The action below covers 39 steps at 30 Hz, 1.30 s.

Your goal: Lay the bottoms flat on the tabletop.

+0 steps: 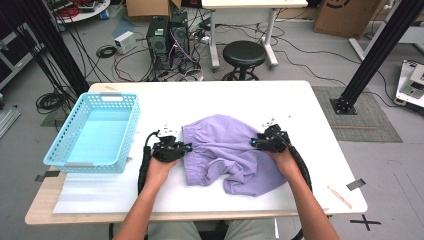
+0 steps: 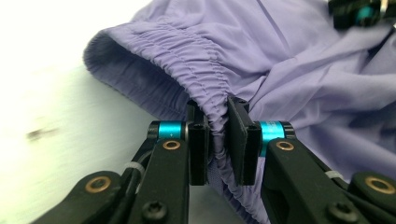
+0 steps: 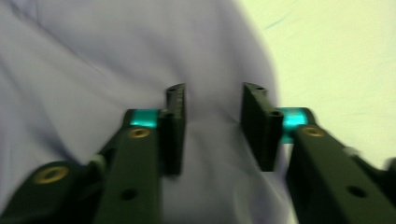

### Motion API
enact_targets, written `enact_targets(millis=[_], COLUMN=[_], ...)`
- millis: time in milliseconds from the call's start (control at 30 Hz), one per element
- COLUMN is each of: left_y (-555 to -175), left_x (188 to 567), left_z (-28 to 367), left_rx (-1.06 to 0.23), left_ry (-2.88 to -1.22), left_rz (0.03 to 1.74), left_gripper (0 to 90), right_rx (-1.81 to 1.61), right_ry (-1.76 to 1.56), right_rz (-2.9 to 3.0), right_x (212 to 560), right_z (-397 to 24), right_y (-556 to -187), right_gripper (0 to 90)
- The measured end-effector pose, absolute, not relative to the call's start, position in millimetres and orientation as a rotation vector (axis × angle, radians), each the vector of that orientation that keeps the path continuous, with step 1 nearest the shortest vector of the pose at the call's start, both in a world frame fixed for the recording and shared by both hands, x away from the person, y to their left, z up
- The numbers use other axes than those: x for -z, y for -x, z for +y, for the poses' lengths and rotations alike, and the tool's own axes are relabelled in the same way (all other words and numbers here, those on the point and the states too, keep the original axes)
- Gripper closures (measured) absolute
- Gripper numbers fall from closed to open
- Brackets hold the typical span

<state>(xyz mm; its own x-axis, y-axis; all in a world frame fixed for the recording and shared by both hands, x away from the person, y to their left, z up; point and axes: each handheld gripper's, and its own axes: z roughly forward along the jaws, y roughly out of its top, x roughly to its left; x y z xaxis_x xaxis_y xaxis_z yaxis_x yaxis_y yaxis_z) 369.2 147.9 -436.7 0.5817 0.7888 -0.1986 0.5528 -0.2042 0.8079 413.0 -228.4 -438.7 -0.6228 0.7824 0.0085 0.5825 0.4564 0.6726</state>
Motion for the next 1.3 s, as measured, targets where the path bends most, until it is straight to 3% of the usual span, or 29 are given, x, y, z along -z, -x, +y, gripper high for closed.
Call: enact_targets(millis=[133, 600, 733, 867, 933, 1133, 1300], left_y=[-370, -373, -373, -373, -372, -366, -364], left_x=[437, 436, 436, 437, 437, 435, 432], left_z=[156, 172, 175, 177, 178, 184, 188], left_rx=[-0.330, -0.401, -0.416, -0.426, -0.438, -0.460, -0.474], left_ry=[-1.870, -1.802, -1.781, -1.769, -1.760, -1.724, -1.670], left_rz=[1.106, 1.155, 1.162, 1.171, 1.167, 1.167, 1.149], left_gripper=[79.1, 79.1, 78.3, 71.8, 69.6, 65.8, 60.5], right_rx=[-0.914, -1.050, -1.126, -1.301, -1.417, -1.153, -1.094], right_ry=[-1.097, -0.874, -0.776, -0.782, -0.874, -1.141, -1.111], right_rz=[2.473, 2.638, 2.710, 2.685, 2.543, 2.290, 2.404], right_x=[439, 438, 437, 429, 419, 418, 437], right_z=[-222, -199, -184, -186, -199, -230, -217], right_y=[-407, -359, -349, -352, -360, -393, -408], right_gripper=[88.0, 89.6, 88.2, 71.2, 68.1, 68.4, 63.8])
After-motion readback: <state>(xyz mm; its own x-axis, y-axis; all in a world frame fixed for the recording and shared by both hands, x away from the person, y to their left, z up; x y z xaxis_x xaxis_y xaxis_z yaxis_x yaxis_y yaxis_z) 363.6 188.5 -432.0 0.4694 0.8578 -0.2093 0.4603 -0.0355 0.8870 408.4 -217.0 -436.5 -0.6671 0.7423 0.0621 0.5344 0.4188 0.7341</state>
